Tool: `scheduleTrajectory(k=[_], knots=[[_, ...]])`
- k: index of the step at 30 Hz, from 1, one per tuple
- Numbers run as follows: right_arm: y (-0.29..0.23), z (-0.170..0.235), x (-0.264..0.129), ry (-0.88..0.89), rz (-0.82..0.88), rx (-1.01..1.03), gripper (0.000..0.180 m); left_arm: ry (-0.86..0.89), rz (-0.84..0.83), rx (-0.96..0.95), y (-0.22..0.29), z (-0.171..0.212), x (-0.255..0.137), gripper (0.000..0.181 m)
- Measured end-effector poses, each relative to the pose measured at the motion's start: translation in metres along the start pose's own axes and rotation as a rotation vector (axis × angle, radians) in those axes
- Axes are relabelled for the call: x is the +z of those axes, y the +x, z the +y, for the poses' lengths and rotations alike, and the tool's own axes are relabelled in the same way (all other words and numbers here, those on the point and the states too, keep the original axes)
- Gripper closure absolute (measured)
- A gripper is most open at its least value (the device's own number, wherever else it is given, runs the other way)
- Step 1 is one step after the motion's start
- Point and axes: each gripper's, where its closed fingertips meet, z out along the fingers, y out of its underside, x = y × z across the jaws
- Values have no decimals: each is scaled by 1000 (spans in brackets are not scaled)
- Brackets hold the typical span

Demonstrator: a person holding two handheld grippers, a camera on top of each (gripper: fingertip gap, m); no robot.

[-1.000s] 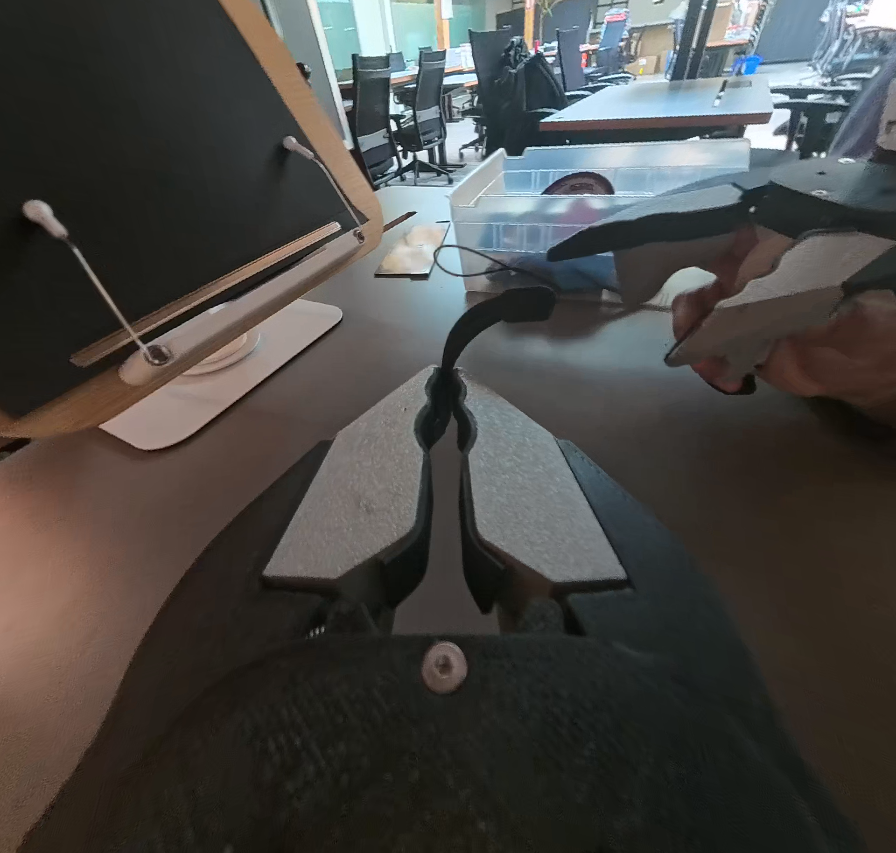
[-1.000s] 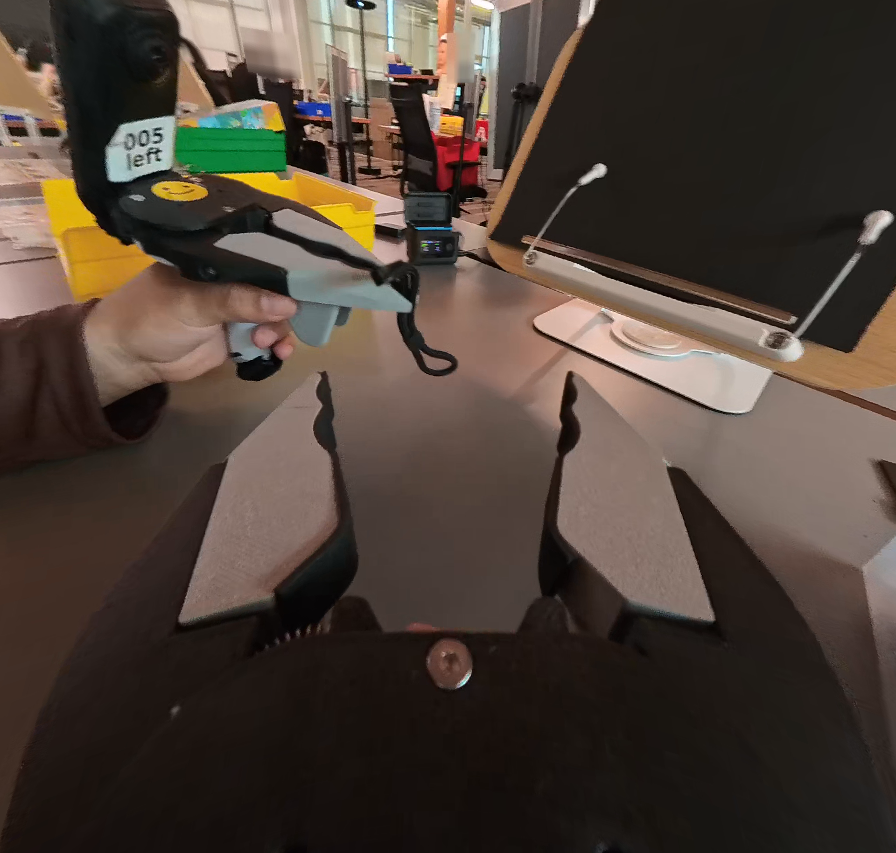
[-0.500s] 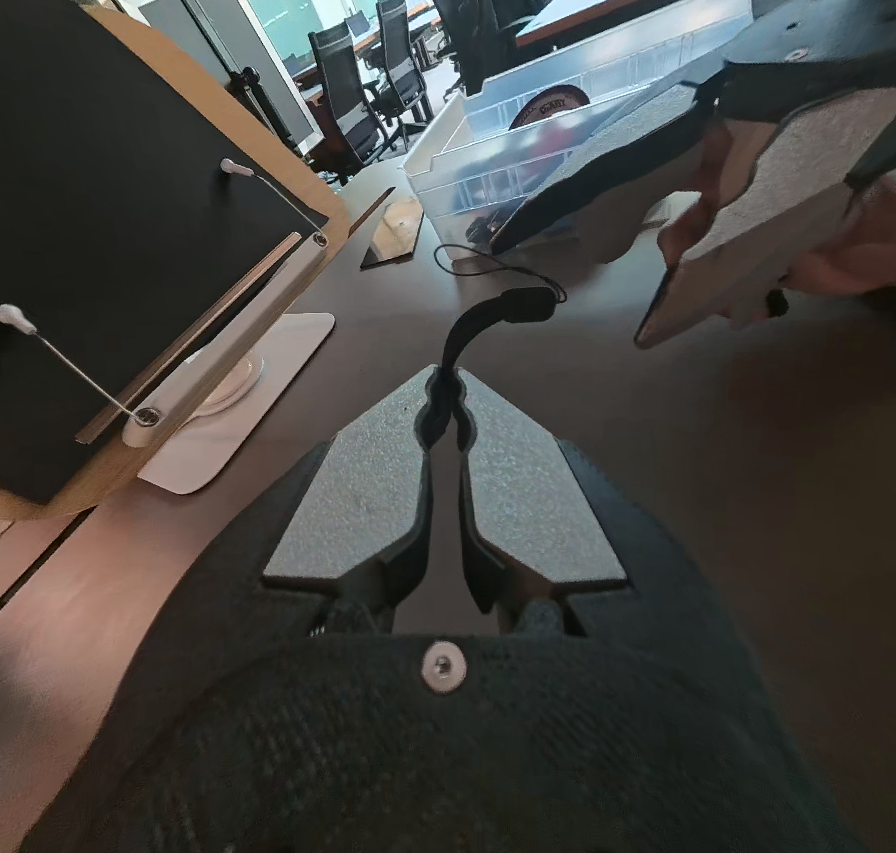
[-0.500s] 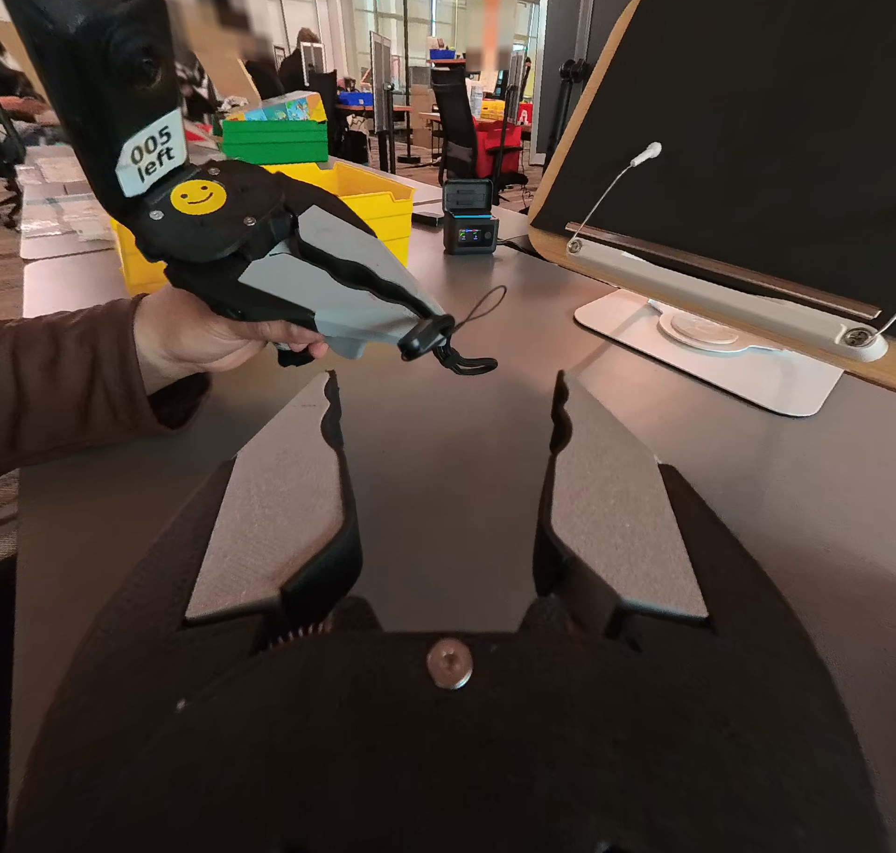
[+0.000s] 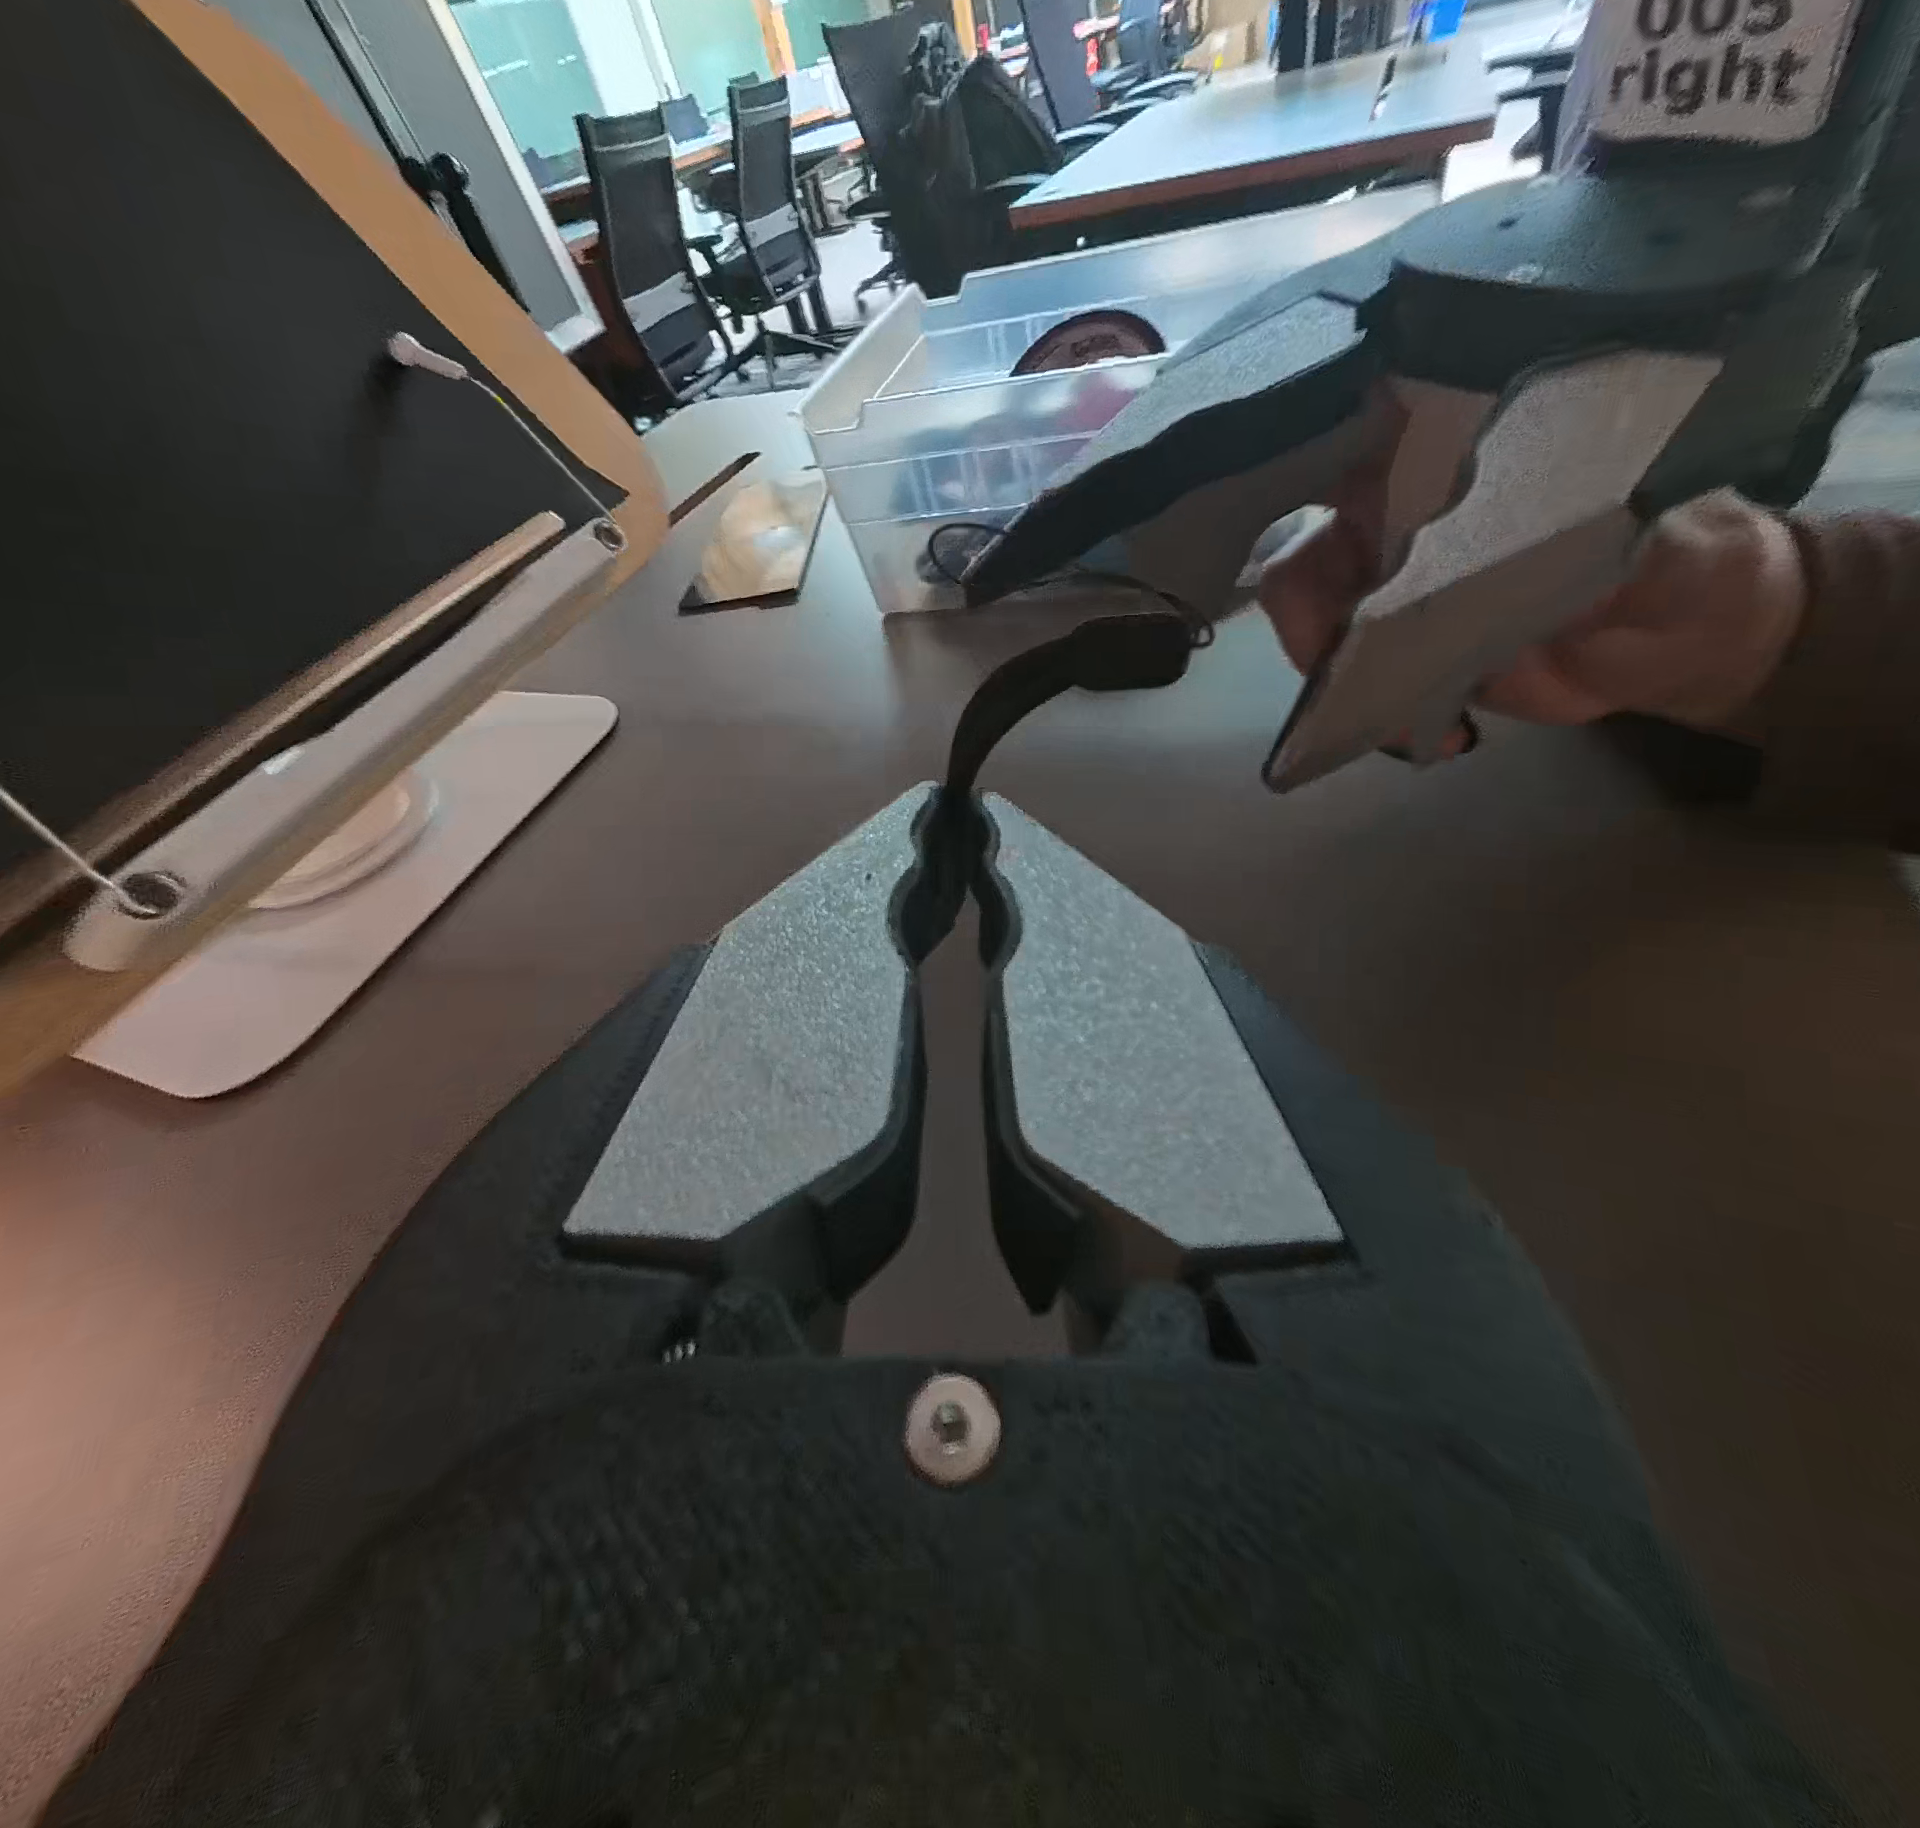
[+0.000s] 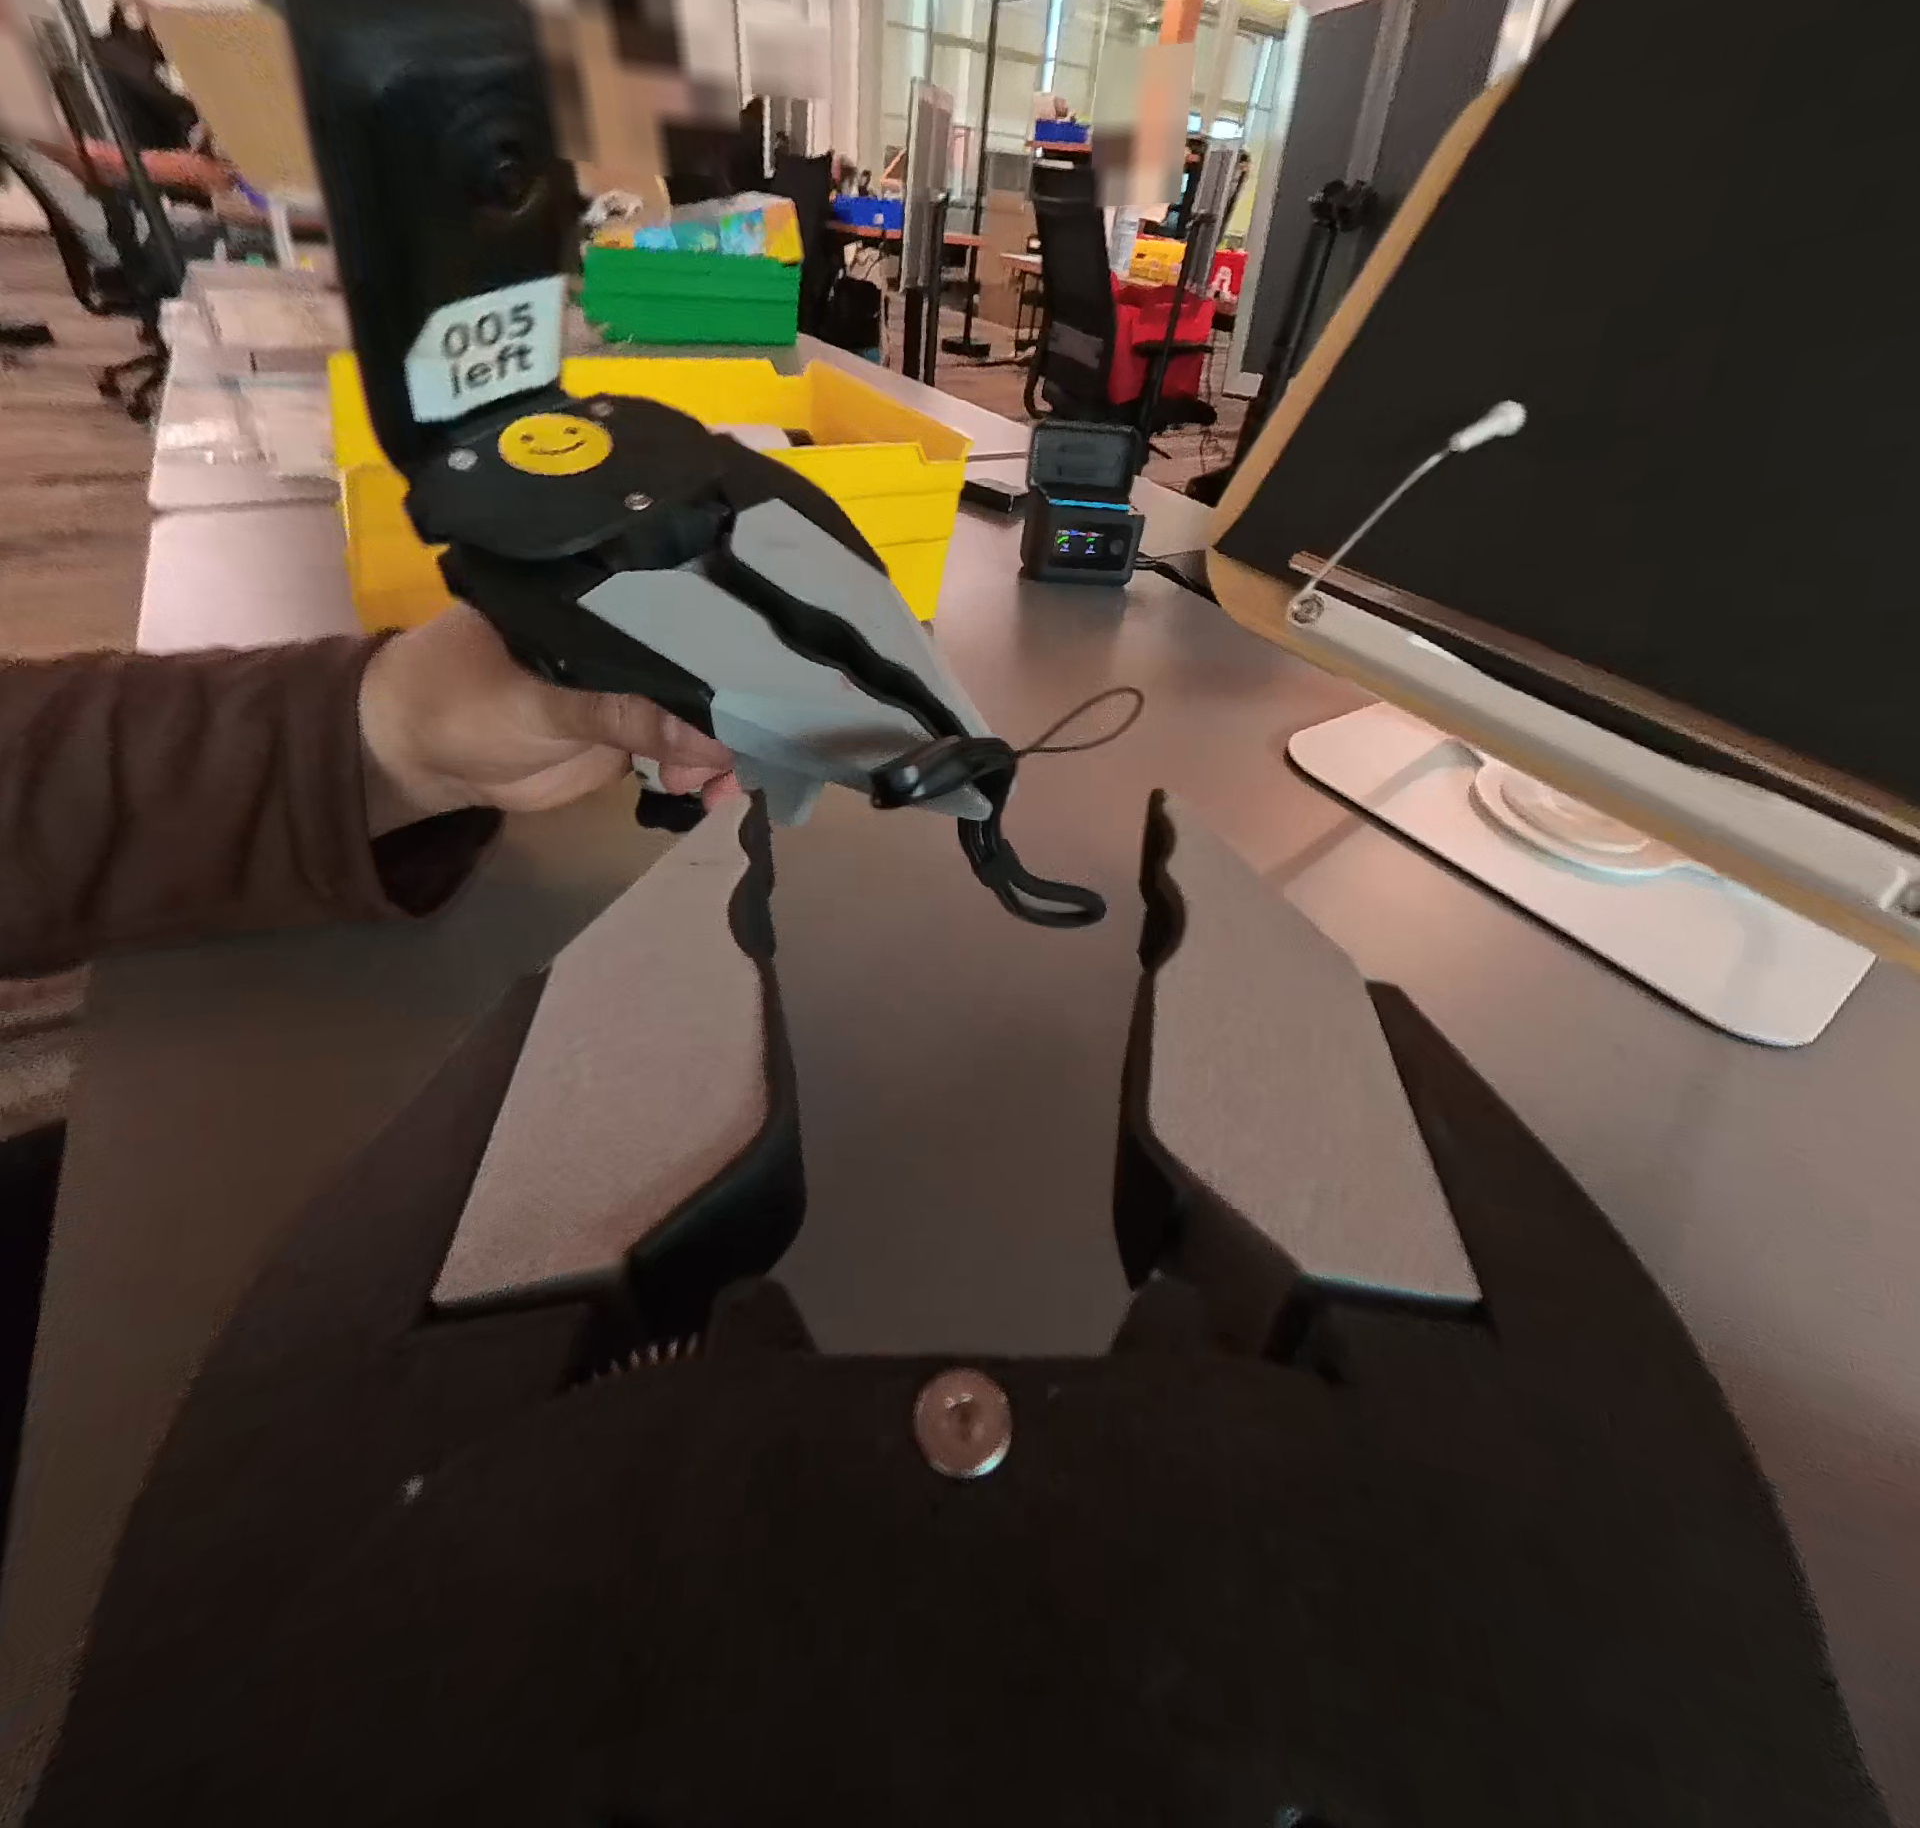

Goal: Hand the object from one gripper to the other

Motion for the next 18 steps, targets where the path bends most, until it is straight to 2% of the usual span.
scheduleTrajectory(k=[6,7,8,11,13,18], knots=[[-4,-14,10,-2,21,-237,140,24,99,-176,1,0,-2,181],[-2,-16,13,-6,29,-266,147,23,116,-185,3,0,-2,181],[-1,-16,15,-15,34,-290,167,23,119,-188,3,0,-1,181],[-2,-19,23,-25,-20,-269,168,10,118,-187,4,3,1,181],[17,-20,27,-43,50,-236,168,13,100,-215,1,4,3,181],[44,-32,25,23,12,38,169,-1,37,-225,-13,9,-1,181]])
